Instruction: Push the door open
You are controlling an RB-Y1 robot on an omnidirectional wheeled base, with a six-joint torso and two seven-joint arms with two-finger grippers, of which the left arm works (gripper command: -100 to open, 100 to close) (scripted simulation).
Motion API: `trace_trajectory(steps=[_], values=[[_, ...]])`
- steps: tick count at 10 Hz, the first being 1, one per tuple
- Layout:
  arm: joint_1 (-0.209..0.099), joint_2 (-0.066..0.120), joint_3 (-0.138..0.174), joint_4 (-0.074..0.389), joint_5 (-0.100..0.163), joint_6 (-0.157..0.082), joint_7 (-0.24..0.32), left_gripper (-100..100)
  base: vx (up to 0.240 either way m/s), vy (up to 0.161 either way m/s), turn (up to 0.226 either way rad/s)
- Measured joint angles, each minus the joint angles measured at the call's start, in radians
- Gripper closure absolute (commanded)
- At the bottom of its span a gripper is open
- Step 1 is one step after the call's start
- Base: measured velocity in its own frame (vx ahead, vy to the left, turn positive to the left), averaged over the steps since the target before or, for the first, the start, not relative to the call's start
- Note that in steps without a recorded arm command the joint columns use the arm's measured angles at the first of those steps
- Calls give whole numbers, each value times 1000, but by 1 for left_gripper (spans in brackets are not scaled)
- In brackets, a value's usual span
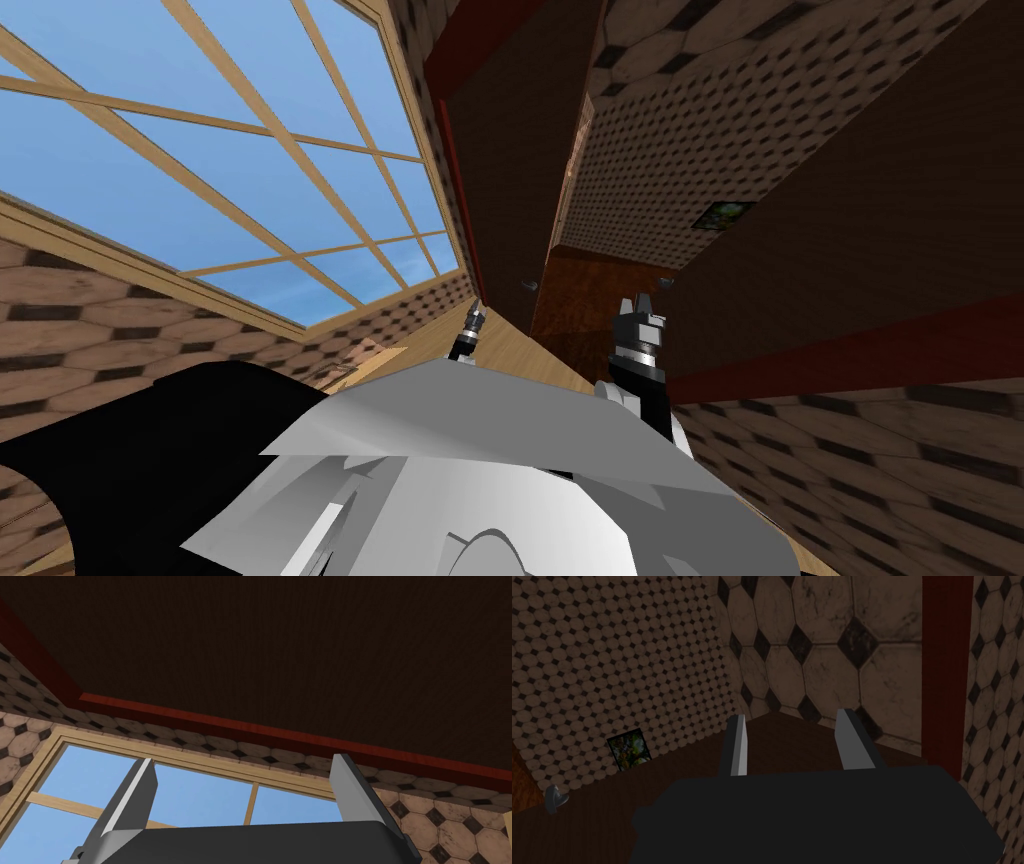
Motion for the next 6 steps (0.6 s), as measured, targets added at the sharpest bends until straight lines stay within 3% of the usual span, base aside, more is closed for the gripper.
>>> trace_trajectory(steps=[6], values=[[-47, 3, -48, 147, -19, -38, -11, -100, 92, 20, -89]])
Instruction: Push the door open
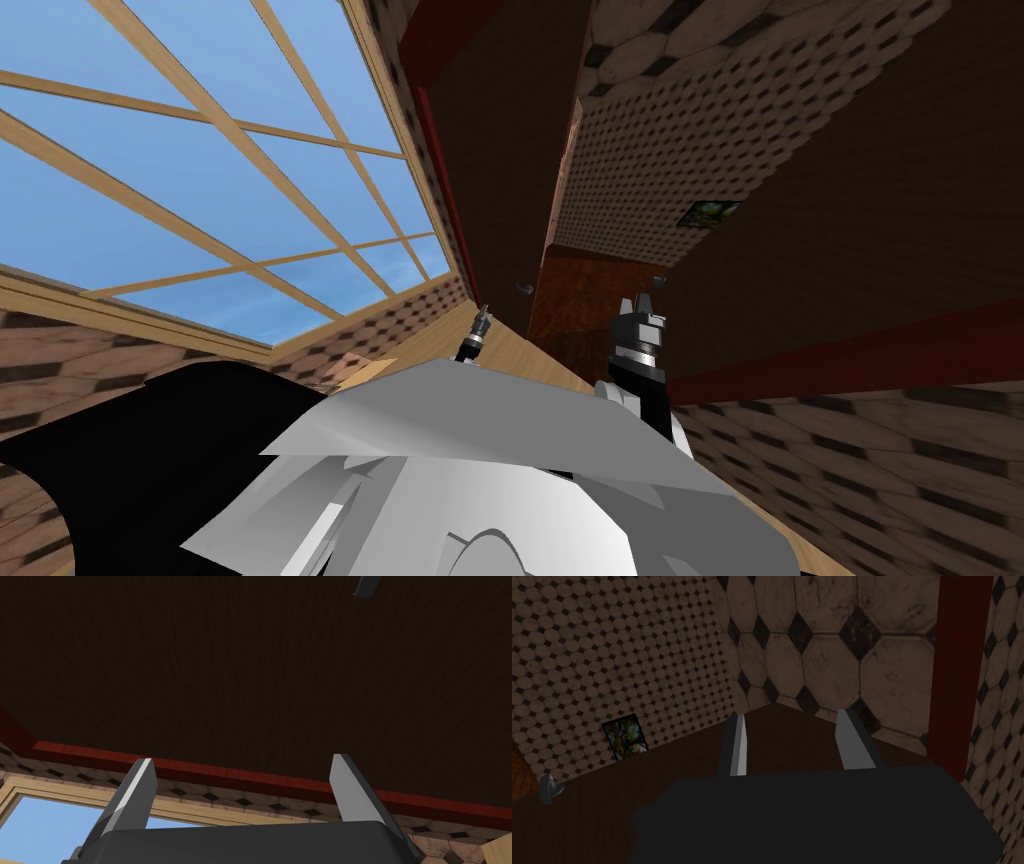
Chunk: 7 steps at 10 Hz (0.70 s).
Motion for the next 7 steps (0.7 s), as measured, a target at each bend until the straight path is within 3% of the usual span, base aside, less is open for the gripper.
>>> trace_trajectory(steps=[7], values=[[-51, 10, -57, 170, -20, -50, -5, -100, 111, 29, -98]])
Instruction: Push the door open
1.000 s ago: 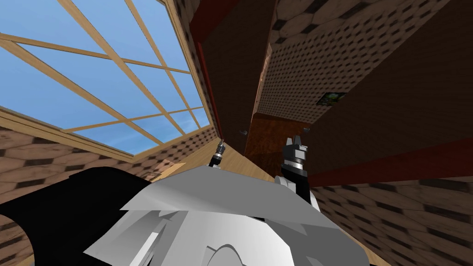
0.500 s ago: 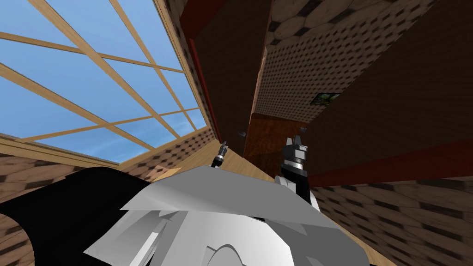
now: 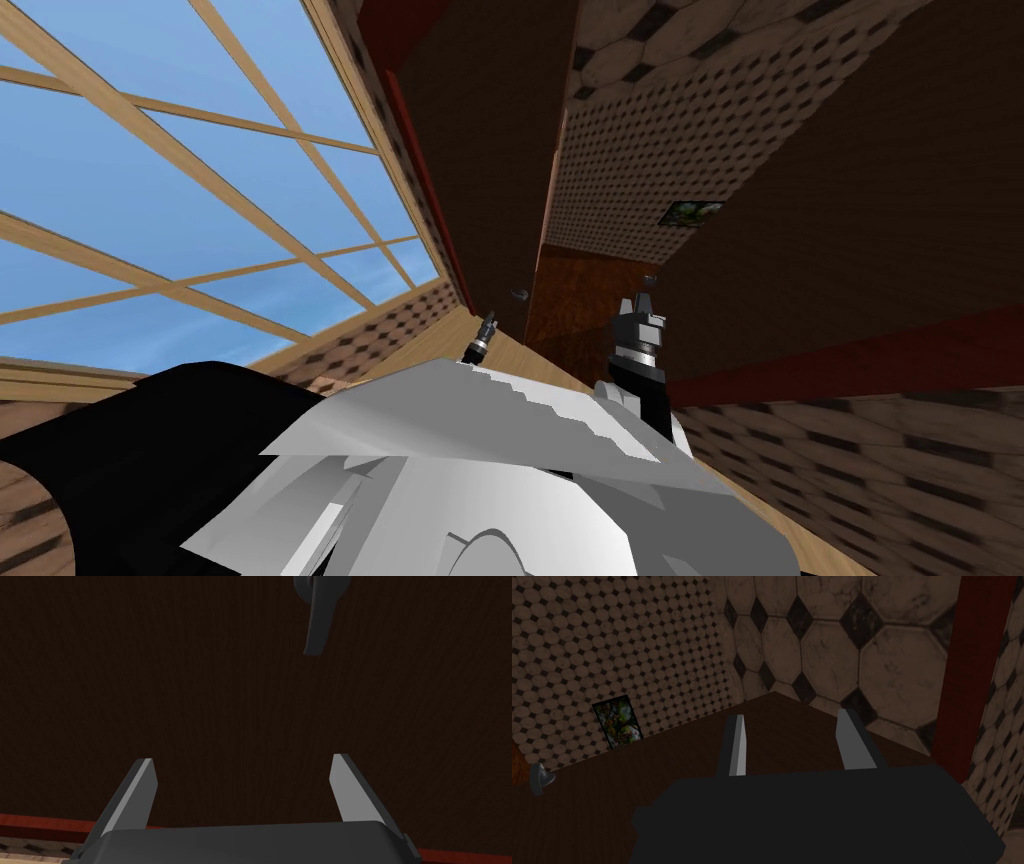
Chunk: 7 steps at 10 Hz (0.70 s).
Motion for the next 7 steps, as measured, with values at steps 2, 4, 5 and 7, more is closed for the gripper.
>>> trace_trajectory(steps=[2, 4, 5, 7], values=[[-23, -1, -12, 63, -4, -21, -2, -100, 105, 40, -97], [-38, -2, -30, 115, -11, -37, -6, -100, 130, 41, -99], [-46, -2, -39, 140, -15, -43, -7, -100, 123, 49, -88], [-62, -5, -54, 188, -20, -56, -11, -100, 131, 70, -76]])
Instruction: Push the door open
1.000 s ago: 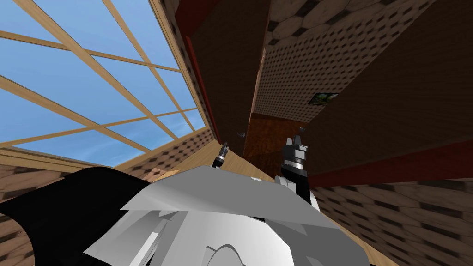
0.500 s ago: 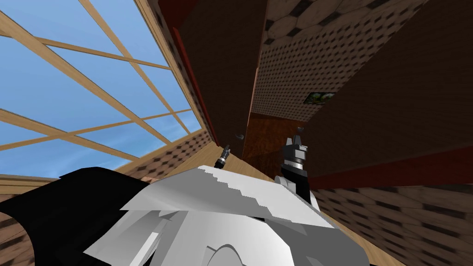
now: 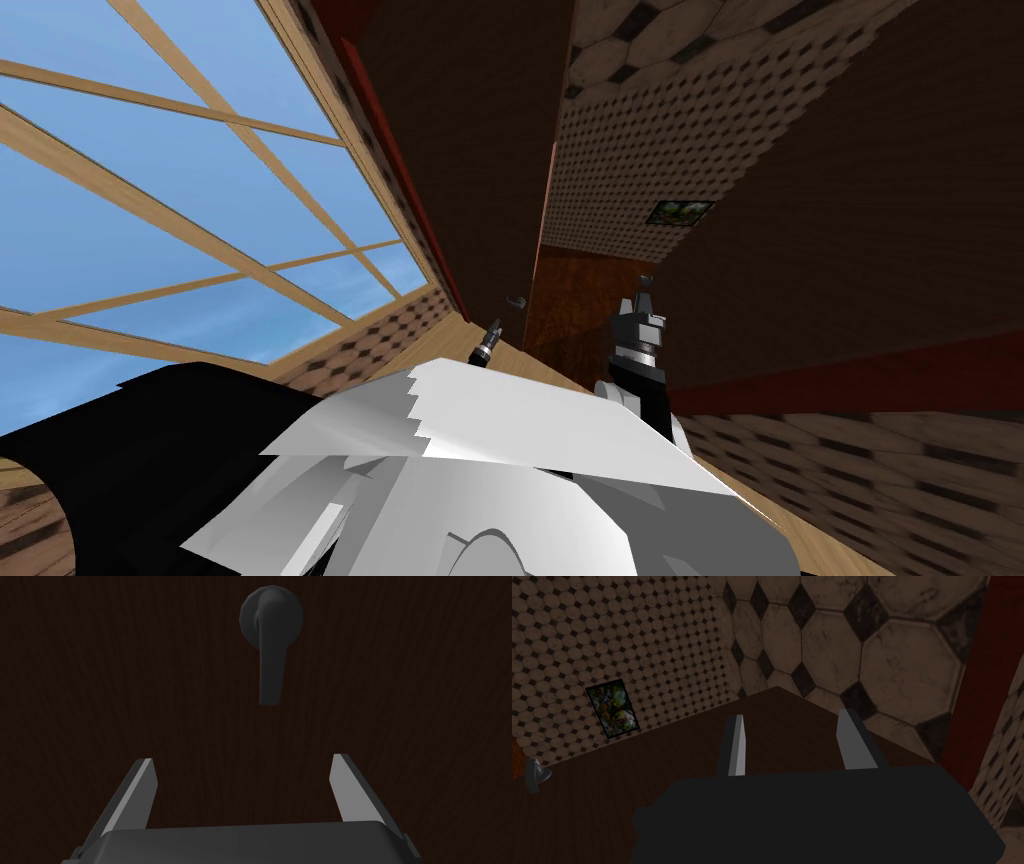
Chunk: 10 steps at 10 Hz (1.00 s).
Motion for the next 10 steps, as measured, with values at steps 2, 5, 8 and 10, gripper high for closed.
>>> trace_trajectory(steps=[2, 5, 8, 10], values=[[-14, 1, -11, 38, -4, -10, 0, -100, 119, 47, -69], [-27, -5, -24, 80, -9, -23, -5, -100, 100, 19, -36], [-39, -8, -16, 97, -7, -25, -8, -100, 177, -57, -27], [-50, -14, -9, 113, -5, -28, -10, -100, 205, -61, -30]])
